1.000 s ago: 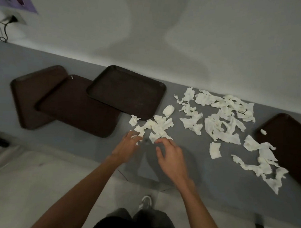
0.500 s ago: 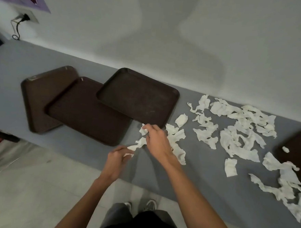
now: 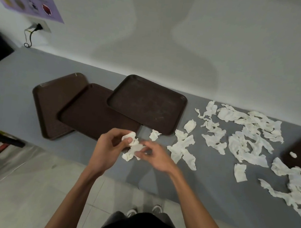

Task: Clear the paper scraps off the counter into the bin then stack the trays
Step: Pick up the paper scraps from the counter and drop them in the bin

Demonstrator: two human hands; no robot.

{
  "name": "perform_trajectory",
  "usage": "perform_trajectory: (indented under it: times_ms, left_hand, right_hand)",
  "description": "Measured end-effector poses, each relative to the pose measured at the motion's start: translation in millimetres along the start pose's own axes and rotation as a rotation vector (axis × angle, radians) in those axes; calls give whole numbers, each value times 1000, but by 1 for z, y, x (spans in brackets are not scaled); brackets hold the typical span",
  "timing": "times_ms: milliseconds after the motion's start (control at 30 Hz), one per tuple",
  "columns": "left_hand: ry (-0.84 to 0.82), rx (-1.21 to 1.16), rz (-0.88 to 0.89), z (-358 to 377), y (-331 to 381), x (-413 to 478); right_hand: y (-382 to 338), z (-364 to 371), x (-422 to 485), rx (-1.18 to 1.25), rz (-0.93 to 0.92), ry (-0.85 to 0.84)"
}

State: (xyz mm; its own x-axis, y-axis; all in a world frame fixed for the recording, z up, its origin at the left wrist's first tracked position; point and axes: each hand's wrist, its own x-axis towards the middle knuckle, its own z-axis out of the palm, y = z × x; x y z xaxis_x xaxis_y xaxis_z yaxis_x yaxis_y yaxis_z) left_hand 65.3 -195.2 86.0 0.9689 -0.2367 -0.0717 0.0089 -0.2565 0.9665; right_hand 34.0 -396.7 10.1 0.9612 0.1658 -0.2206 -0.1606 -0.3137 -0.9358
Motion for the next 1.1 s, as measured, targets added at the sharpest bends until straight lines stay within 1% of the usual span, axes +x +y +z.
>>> perform_trajectory:
  times_ms: [67,200,267,367,400,433,500,533,600,667,700,800,867,933,1000,1033,1067,1100]
  left_hand:
    - [41,-50,20,-8,7,4]
    - [13,-213,42,-19,9,11]
    - [53,-322,8,-19,2,16]
    - [136,-456,-126,-13,-19,20]
    - [157,-452,-188,-10,-28,20]
    - [175,-432,-259,-7,-39,21]
    - [191,-387,-405,-1,-58,23]
    - [188,-344,-462,2,-66,24]
    - [149,-199,-512,7,-80,24]
    - [83,-99,-504,11,-86,19]
    - [44,-90,-490,12,-87,15]
    - [-75,-128,-408,15,-87,7]
    - [-117,-100,-345,17,-86,5]
    - [-159,-59,-320,21,-85,3]
    - [-206,-46,-330,27,-85,0]
    - [-224,-33,-337,30,-85,-3]
    - [-235,-13,-348,34,-86,-5]
    - [-246,11,-363,38,-86,-8]
  right_hand:
    - [2,6,-5,134,12,33]
    - [5,15,-10,381,68,104]
    - [5,17,-10,489,97,221]
    - [7,16,-8,647,157,431]
    - [9,15,-7,620,178,496]
    - [10,14,-7,526,204,554]
    - [20,11,-6,191,259,614]
    - [23,11,-6,10,270,604]
    - [38,13,-8,-259,255,509]
    - [60,26,-12,-455,249,325]
    - [72,35,-18,-565,243,266]
    - [103,62,-43,-930,208,234]
    - [115,75,-61,-991,202,253]
    - [131,77,-71,-931,221,251]
    - [135,76,-80,-904,225,352]
    - [140,75,-84,-827,239,461]
    - [132,74,-87,-687,317,545]
    - [118,72,-89,-567,376,561]
